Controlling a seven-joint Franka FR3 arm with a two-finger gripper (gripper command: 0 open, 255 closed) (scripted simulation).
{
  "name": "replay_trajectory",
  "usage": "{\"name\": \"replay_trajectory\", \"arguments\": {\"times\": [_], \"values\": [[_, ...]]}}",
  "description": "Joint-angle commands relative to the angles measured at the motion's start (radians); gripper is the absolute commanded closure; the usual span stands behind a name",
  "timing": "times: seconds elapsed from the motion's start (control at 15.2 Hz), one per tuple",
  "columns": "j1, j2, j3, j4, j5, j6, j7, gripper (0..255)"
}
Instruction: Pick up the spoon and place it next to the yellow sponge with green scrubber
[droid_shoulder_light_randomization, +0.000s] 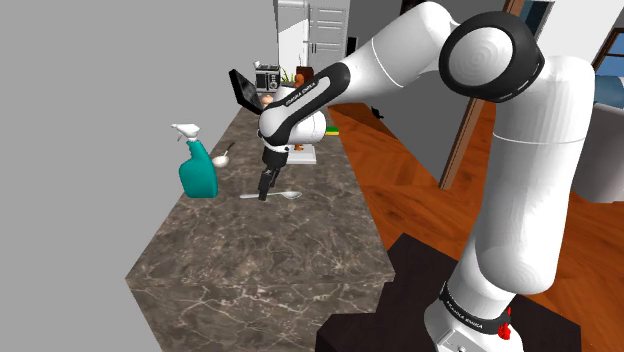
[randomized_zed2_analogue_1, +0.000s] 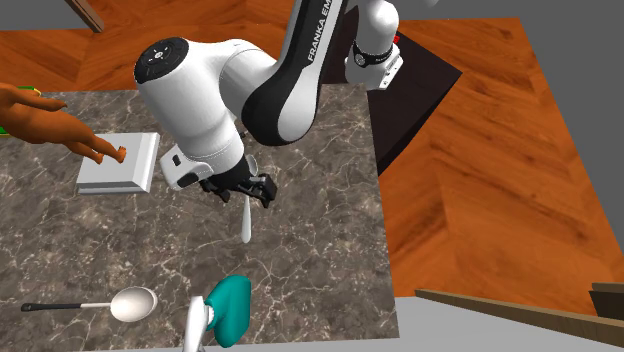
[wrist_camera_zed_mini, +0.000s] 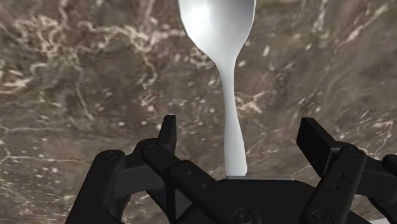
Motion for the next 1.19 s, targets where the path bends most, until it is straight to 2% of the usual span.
{"name": "replay_trajectory", "arguments": {"times": [0.0,0.07,0.13,0.73,1.12], "values": [[0.000,0.000,0.000,0.000,0.000,0.000,0.000,0],[0.000,0.000,0.000,0.000,0.000,0.000,0.000,0],[0.000,0.000,0.000,0.000,0.000,0.000,0.000,255],[0.000,0.000,0.000,0.000,0.000,0.000,0.000,255],[0.001,-0.045,-0.006,0.025,-0.021,-0.069,0.025,255]]}}
